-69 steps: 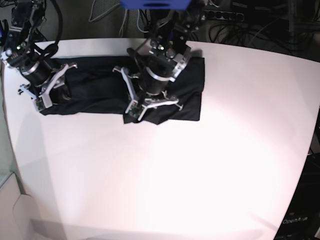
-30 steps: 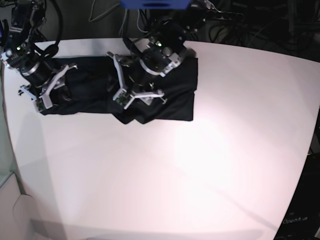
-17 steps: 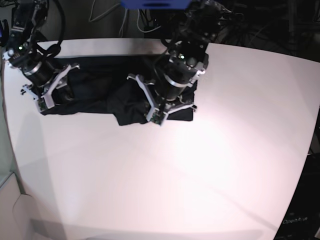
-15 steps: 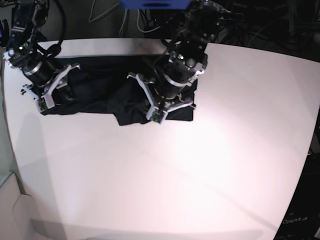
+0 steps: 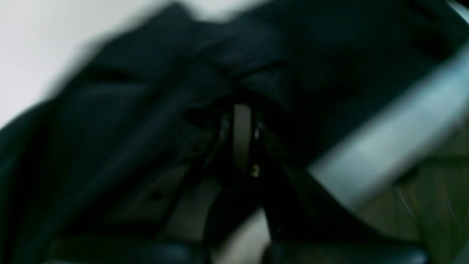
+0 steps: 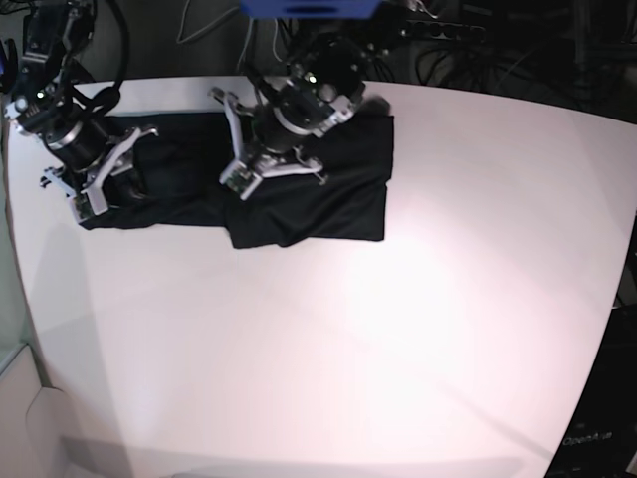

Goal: Fold the T-shirt properly

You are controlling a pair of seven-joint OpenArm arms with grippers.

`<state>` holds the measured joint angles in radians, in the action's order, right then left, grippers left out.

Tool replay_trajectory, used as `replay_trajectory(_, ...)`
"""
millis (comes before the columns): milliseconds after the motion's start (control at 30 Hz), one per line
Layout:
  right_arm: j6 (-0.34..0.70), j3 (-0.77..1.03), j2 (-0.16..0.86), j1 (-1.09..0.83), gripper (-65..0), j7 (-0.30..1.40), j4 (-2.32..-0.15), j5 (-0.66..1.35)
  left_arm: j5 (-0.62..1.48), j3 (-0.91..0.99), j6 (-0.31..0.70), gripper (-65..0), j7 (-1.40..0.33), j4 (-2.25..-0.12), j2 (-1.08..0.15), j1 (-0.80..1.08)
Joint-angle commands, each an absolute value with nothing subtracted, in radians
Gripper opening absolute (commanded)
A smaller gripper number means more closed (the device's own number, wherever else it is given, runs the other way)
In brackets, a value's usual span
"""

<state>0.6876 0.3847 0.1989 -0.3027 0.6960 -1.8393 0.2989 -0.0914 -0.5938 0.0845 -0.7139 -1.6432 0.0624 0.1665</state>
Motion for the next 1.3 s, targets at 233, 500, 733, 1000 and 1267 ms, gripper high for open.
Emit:
replay_trajectory(233,0.698,0.39,0.208,-0.294,-39.1,0.676,-1.854,0.312,-0.099,-0.605,0.085,-65.0,-0.727,-1.905,-0.002,0.189)
replay_trajectory(500,0.698,0.395,0.216,-0.283,-39.1,0.671,-1.854,0.311,-0.099,-0.412,0.084,-65.0,-0.722,-1.844,-0.028,0.193)
replay_trajectory(733,0.698,0.466,0.269,-0.271,-39.0,0.677,-1.853,0.311,-0.099,-0.325,0.085,-65.0,-0.644,-1.639,-0.028,0.183)
replay_trajectory(1000,0.698,0.575,0.272,-0.186,-30.9,0.677,-1.618,0.312,-0.099,-0.298,0.085,-65.0,-0.593,-1.491,-0.041,0.165)
replay_trajectory(1267,0.698,0.575,0.266,-0.128,-29.3,0.665,-1.434,0.314,-0.099,-0.219,0.085,-65.0,-0.595,-1.486,-0.065,0.165)
